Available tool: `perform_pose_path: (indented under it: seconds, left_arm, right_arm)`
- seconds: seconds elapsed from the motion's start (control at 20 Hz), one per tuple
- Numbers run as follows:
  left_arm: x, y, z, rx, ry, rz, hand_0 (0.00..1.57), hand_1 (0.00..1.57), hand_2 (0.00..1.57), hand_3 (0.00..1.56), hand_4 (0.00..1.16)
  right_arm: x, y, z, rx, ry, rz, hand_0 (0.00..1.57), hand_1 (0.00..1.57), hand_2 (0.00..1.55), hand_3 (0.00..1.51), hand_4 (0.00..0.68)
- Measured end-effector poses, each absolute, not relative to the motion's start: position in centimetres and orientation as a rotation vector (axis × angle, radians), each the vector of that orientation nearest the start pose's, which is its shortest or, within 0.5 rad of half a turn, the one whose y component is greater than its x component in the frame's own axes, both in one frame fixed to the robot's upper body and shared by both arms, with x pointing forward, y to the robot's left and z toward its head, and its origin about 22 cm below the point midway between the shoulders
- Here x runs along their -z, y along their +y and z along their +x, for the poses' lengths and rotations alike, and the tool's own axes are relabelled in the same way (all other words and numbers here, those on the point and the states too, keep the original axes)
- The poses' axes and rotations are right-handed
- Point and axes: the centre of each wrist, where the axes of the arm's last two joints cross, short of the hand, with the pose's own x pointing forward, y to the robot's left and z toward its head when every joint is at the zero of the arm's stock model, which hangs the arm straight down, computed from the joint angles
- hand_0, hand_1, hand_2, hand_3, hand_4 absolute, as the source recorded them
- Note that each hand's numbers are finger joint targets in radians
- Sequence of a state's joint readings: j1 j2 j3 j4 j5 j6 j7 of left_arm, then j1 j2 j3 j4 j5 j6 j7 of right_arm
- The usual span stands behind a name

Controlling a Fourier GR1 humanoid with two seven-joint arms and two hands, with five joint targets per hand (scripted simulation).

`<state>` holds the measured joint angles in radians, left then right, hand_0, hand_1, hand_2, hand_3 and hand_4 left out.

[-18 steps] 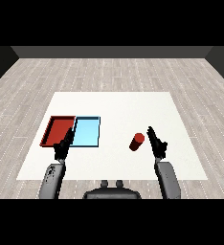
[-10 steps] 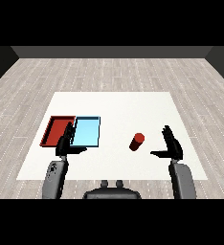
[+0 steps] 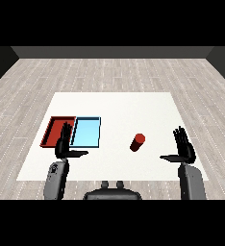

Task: Pick the red can and put it in the red box

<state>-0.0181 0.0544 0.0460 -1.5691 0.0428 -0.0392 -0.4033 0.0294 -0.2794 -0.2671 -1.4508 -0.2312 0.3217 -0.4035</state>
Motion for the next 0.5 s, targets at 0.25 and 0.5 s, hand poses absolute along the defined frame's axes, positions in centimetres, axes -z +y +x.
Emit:
perform_pose_path:
  seconds: [0.25,0.5]
  left_arm:
    - [-1.3,25.3,24.7,0.007,-2.011,-0.012,0.00,0.00,0.00,0.00,0.00]
    - [-0.5,24.2,24.6,-0.009,-2.016,-0.033,0.00,0.00,0.00,0.00,0.00]
  right_arm:
    - [0.3,-36.4,22.7,-0.032,-1.904,0.018,0.00,0.00,0.00,0.00,0.000]
    - [0.2,-36.0,22.6,-0.033,-1.885,0.054,0.00,0.00,0.00,0.00,0.000]
